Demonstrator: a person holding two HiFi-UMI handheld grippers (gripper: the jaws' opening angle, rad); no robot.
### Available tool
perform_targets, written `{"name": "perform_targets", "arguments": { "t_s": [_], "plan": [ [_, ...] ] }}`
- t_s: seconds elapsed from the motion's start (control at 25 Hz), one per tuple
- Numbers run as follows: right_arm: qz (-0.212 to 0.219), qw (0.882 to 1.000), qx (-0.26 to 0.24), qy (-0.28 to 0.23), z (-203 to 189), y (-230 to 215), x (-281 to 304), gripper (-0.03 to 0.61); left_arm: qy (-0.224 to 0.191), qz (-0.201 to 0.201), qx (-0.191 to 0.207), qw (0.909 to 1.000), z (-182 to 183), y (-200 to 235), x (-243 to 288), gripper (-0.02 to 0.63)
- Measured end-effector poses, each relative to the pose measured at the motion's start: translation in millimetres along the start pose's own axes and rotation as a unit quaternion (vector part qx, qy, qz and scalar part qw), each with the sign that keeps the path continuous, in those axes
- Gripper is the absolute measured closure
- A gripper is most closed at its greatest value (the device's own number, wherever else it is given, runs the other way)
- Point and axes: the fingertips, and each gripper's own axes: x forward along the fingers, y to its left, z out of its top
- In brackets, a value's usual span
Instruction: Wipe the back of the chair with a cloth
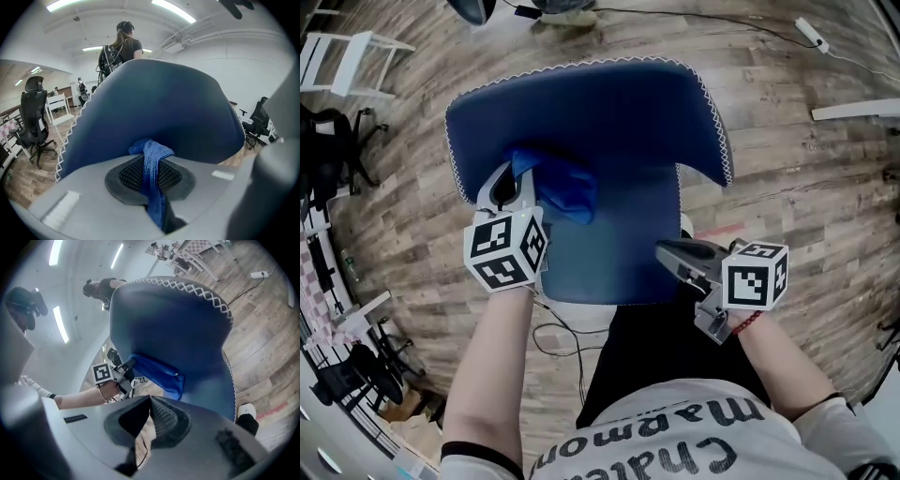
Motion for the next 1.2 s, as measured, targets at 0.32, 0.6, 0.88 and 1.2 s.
{"name": "perform_targets", "arguments": {
  "t_s": [0.32, 0.6, 0.88, 1.2],
  "plan": [
    [0.002, 1.0, 0.013, -0.005, 6, -13, -14, 0.563, -0.001, -0.043, -0.023, 0.9988, -2, -39, 18, 0.572],
    [-0.003, 1.0, 0.022, -0.02, 13, -28, -35, 0.564, 0.006, -0.075, -0.027, 0.9968, -2, -81, 33, 0.572],
    [-0.006, 0.999, 0.031, -0.029, 14, -39, -55, 0.563, 0.009, -0.11, -0.026, 0.9936, -3, -124, 40, 0.574],
    [-0.004, 0.999, 0.031, -0.034, 19, -44, -72, 0.564, 0.009, -0.156, -0.012, 0.9876, 11, -174, 43, 0.572]
  ]
}}
